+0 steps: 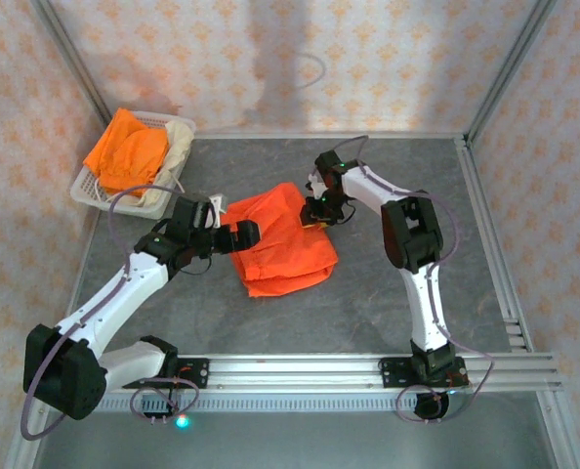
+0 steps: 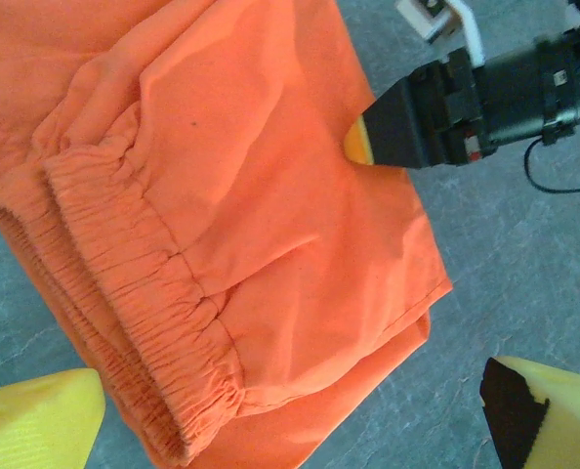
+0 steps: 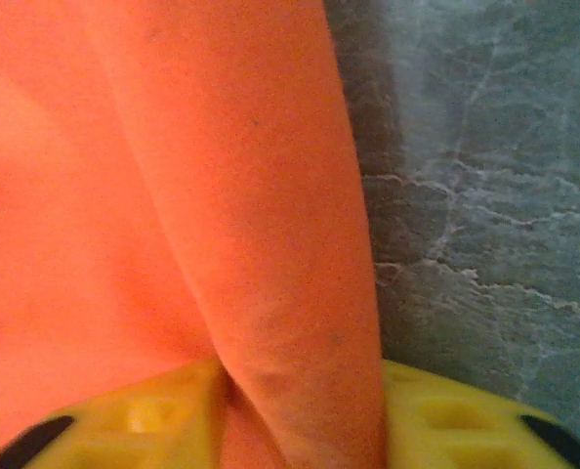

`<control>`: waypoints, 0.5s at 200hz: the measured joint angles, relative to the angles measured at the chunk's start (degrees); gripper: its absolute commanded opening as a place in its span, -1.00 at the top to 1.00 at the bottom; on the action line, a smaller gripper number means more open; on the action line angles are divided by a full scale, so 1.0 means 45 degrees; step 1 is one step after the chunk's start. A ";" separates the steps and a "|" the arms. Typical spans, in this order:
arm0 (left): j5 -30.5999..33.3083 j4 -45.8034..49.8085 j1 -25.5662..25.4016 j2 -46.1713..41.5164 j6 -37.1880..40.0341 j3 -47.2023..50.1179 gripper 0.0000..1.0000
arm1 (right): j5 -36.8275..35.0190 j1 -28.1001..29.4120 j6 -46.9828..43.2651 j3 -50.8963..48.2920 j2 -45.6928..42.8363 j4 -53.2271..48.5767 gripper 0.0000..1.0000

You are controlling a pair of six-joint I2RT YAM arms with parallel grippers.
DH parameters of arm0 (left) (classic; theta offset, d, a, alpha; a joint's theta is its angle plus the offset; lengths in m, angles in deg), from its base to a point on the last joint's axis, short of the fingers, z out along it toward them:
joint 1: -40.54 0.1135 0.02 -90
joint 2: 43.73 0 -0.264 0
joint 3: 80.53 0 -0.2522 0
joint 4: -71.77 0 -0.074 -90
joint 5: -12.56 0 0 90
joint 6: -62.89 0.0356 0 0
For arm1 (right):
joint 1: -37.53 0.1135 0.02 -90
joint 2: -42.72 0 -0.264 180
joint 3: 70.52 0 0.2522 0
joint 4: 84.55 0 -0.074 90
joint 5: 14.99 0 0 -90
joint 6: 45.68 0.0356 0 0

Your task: Fold and stack the shorts

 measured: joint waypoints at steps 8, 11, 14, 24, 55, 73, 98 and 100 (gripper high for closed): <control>0.0049 0.0015 0.0000 -0.0005 0.0005 0.0000 -1.00 | -0.0019 0.0000 0.0083 0.0024 0.0019 0.0000 0.75; 0.0063 0.0015 0.0000 -0.0010 0.0005 0.0000 -1.00 | -0.0044 0.0005 0.0058 0.0019 0.0029 -0.0015 0.82; 0.0058 0.0015 0.0000 -0.0019 0.0005 0.0000 -1.00 | -0.0087 0.0005 0.0049 0.0019 0.0029 -0.0015 0.87; 0.0102 0.0039 0.0000 -0.0068 0.0005 0.0000 -1.00 | -0.0267 0.0019 0.0087 0.0019 0.0029 -0.0015 0.93; 0.0151 0.0044 0.0000 -0.0253 0.0010 0.0000 -1.00 | -0.1598 -0.0073 -0.0092 -0.0631 -0.0481 0.0000 1.00; 0.0160 0.0044 0.0000 -0.0257 0.0010 0.0000 -1.00 | -0.3094 -0.0418 -0.0374 -0.1399 -0.1258 -0.0340 1.00; 0.0204 0.0044 0.0000 -0.0257 0.0010 0.0000 -1.00 | -0.5659 -0.1443 -0.0942 -0.2327 -0.2448 -0.1005 1.00; 0.0204 0.0044 0.0000 -0.0257 0.0010 0.0000 -1.00 | -0.5935 -0.1569 -0.1001 -0.2395 -0.2555 -0.1069 1.00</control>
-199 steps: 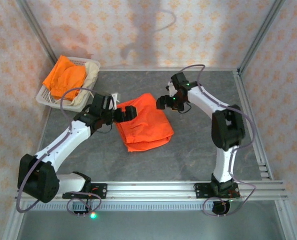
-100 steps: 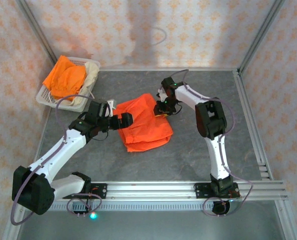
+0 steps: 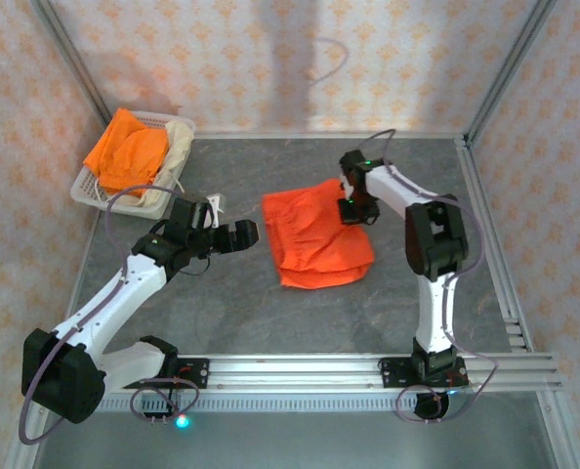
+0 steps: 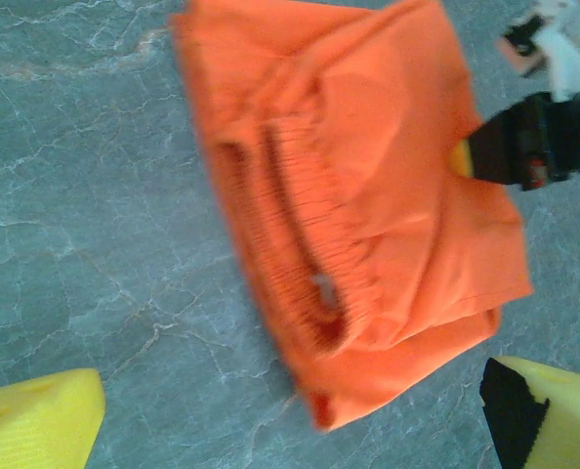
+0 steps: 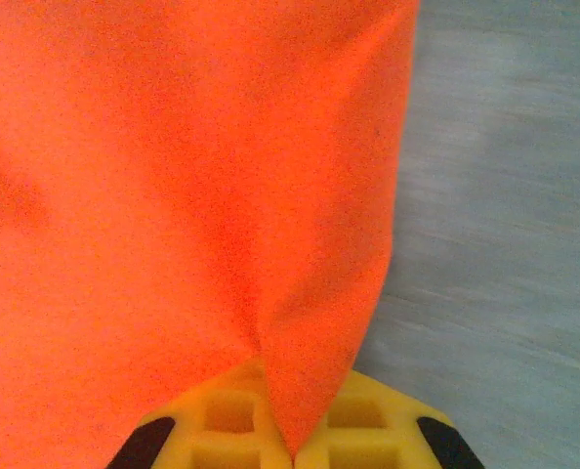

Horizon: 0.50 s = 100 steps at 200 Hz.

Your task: Fold and stack the shorts

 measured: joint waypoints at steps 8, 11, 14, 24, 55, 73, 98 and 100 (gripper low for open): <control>0.0010 0.0000 0.0000 -0.0005 0.0010 0.0000 -1.00 | -0.0874 -0.0447 -0.0219 -0.0243 -0.0389 -0.0151 1.00; 0.0015 0.0000 0.0000 -0.0015 0.0015 0.0000 -1.00 | -0.1137 -0.0593 -0.0267 -0.0325 -0.0525 -0.0204 1.00; 0.0049 0.0000 0.0000 -0.0024 0.0039 0.0000 -1.00 | -0.1447 -0.0772 -0.0330 -0.0413 -0.0665 -0.0257 1.00; 0.0117 0.0000 0.0000 -0.0053 0.0092 0.0000 -1.00 | -0.2312 -0.1336 -0.0534 -0.0709 -0.1132 -0.0325 1.00; 0.0194 0.0000 0.0000 -0.0121 0.0107 0.0000 -1.00 | -0.5192 -0.2846 -0.1214 -0.1700 -0.2409 -0.0223 1.00; 0.0189 -0.0005 0.0000 -0.0121 0.0107 0.0000 -1.00 | -0.6960 -0.3298 -0.1710 -0.2234 -0.2618 0.0253 1.00; 0.0185 -0.0005 0.0000 -0.0073 0.0204 0.0000 -1.00 | -0.8806 -0.3662 -0.2569 -0.3079 -0.2599 0.1137 1.00; 0.0185 -0.0005 0.0000 -0.0068 0.0219 0.0000 -1.00 | -0.8932 -0.3687 -0.2613 -0.3138 -0.2599 0.1200 1.00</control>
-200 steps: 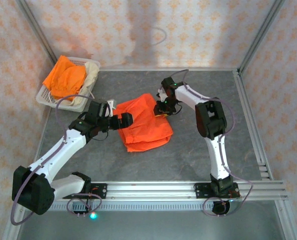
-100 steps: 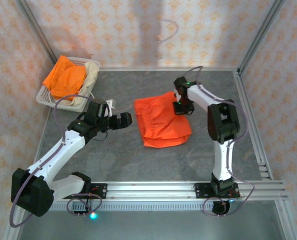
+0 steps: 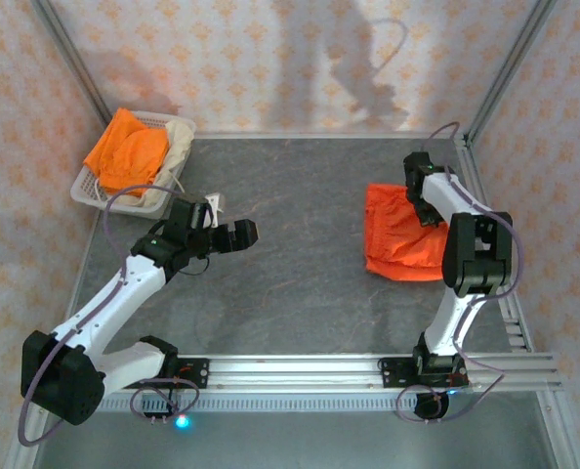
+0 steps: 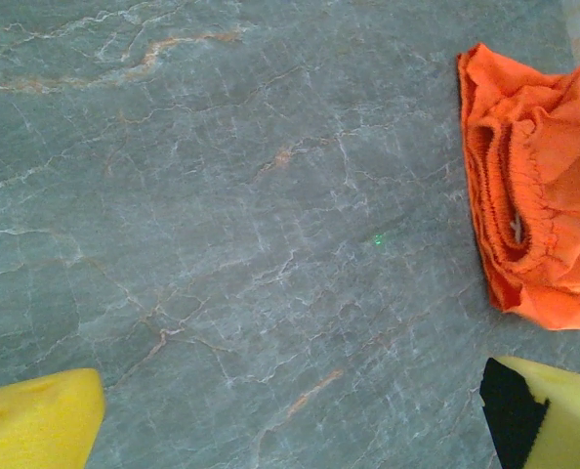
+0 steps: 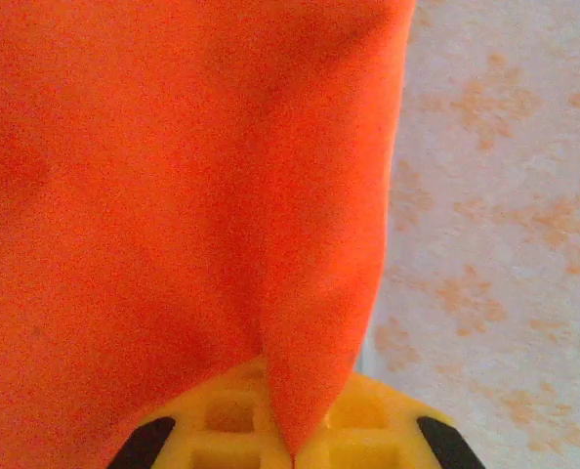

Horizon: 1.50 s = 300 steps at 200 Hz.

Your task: Fold and stack the shorts

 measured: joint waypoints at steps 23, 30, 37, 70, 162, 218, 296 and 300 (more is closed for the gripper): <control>0.0000 0.0005 0.0000 0.0141 0.0117 0.0000 -1.00 | -0.1015 -0.0379 -0.0627 -0.0189 0.0272 0.0738 0.98; 0.0000 0.0015 0.0000 0.0165 0.0117 0.0000 -1.00 | -0.1268 -0.0500 -0.0763 -0.0189 0.0384 0.0976 0.97; 0.0000 0.0015 0.0000 0.0170 0.0117 0.0000 -1.00 | -0.1530 -0.0636 -0.0903 -0.0189 0.0515 0.1180 0.96; 0.0005 0.0189 0.0000 0.0165 0.0117 0.0000 -1.00 | -0.2346 -0.1316 -0.0957 0.0223 0.1161 0.1404 0.49; 0.3002 0.2535 0.0903 -0.1175 0.0024 -0.2205 -1.00 | 0.4133 -0.1394 0.3293 0.1326 -0.2671 0.0539 -0.99; 0.3764 0.4289 0.4770 0.1185 0.0330 -0.6868 -1.00 | 1.0176 0.0083 0.5387 -0.2992 -0.8325 0.3327 -0.99; 0.2623 0.5285 0.7907 0.8529 0.0442 -1.2303 -0.77 | 1.1890 0.0078 0.6946 -0.6086 -1.0841 0.4255 -0.99; 0.2560 0.5387 0.7927 0.9029 0.0447 -1.2764 -0.76 | 1.1944 0.0078 0.6989 -0.6096 -1.0870 0.4303 -0.99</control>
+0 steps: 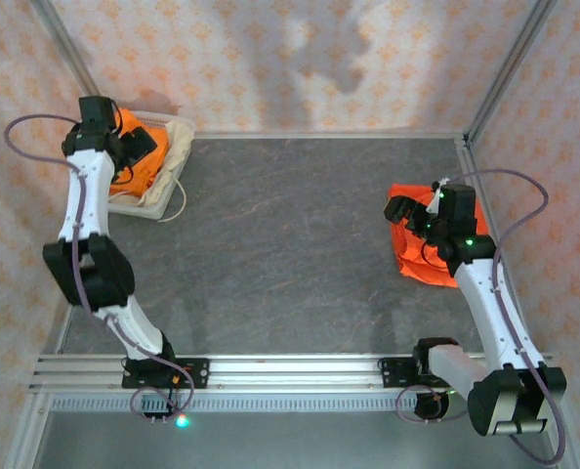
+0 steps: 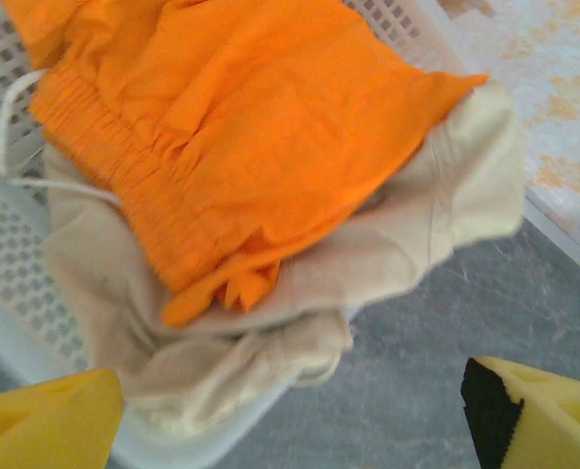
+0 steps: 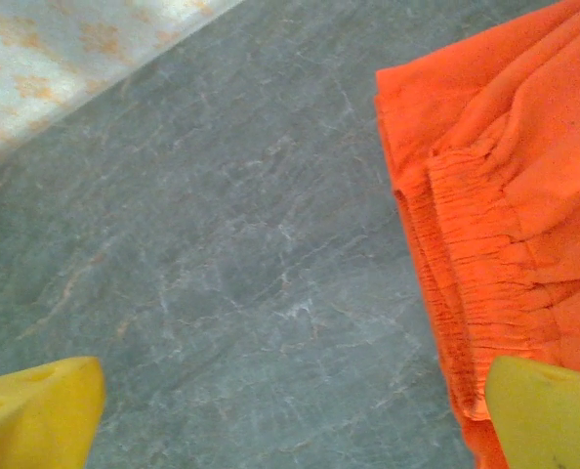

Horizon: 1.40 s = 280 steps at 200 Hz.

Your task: Fold and stack the shorts

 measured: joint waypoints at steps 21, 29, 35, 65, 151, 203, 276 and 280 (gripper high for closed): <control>-0.0316 0.0486 0.0010 0.2268 0.0015 -0.2171 -0.63 | 0.0087 0.0000 0.0097 0.0000 -0.0015 0.0131 -0.99; -0.0393 0.0665 -0.0010 0.3070 0.0019 -0.2895 -0.57 | 0.0087 0.0000 0.0121 0.0000 -0.0015 0.0146 -0.99; -0.0481 0.0777 -0.0015 0.3609 0.0058 -0.3342 -0.51 | 0.0092 0.0000 0.0126 0.0000 -0.0015 0.0151 -0.99; -0.0578 0.1622 -0.0010 0.5979 0.0097 -0.5387 -0.23 | 0.0141 0.0000 0.0121 0.0000 -0.0015 0.0151 -0.99; -0.0495 0.2837 0.0000 0.8374 0.0267 -0.8223 1.00 | 0.0185 0.0000 0.0121 -0.0136 -0.0015 0.0126 -0.99; 0.0058 0.2856 0.0083 0.6305 0.0345 -0.8213 1.00 | 0.0359 0.0000 0.0175 -0.0364 -0.0034 0.0024 -0.99; -0.0282 0.1802 -0.1904 -0.0427 0.0525 -0.8616 1.00 | 0.0355 0.0000 0.0219 -0.0403 -0.0510 -0.0029 -0.99; -0.0311 0.1749 -0.2297 -0.0729 0.0544 -0.8616 1.00 | 0.0350 0.0000 0.0214 -0.0403 -0.0529 -0.0049 -0.99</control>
